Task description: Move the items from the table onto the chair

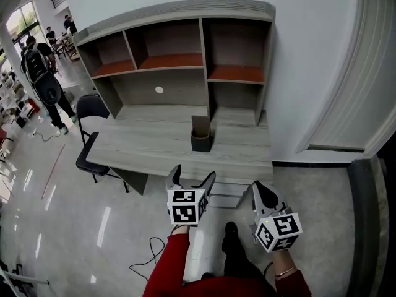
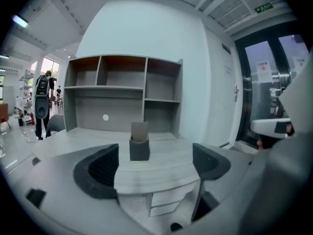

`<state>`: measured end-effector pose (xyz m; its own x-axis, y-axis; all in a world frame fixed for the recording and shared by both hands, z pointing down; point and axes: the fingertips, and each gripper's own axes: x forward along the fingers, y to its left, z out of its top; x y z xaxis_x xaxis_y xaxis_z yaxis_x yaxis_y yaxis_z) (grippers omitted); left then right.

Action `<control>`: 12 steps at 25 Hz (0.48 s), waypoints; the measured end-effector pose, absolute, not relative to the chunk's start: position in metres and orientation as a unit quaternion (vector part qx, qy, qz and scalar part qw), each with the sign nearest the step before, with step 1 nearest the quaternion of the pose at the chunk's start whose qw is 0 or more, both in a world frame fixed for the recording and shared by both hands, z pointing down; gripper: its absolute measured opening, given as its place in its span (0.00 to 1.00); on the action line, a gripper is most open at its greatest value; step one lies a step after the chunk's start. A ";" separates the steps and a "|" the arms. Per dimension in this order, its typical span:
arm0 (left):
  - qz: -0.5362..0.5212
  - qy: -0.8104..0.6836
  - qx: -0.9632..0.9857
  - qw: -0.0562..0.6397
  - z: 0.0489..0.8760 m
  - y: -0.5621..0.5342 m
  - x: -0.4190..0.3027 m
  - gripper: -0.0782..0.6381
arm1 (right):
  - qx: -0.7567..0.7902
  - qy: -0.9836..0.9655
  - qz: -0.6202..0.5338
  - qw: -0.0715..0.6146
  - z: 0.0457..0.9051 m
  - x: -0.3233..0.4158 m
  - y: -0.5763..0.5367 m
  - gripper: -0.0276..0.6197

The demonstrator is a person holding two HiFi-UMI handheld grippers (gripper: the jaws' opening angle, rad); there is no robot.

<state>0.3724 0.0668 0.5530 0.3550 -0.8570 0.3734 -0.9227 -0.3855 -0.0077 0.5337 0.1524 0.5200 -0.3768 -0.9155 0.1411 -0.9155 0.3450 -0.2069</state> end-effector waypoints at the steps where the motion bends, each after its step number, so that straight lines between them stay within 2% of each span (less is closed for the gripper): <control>1: 0.168 -0.555 0.808 0.103 0.561 0.046 0.373 0.78 | 0.559 -0.820 0.123 -0.001 0.519 0.540 0.133 0.05; 7: 0.198 -0.597 0.759 0.170 0.610 -0.056 0.367 0.80 | 0.537 -0.835 0.119 0.027 0.516 0.566 0.022 0.05; 12: 0.243 -0.600 0.738 0.188 0.645 -0.097 0.363 0.80 | 0.523 -0.837 0.150 0.056 0.541 0.561 -0.041 0.05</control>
<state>0.3626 -0.0967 0.6446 0.1609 -0.7948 0.5851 -0.9778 -0.2088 -0.0147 0.5609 -0.0413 0.5410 -0.4456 -0.8591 0.2518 -0.8931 0.4068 -0.1922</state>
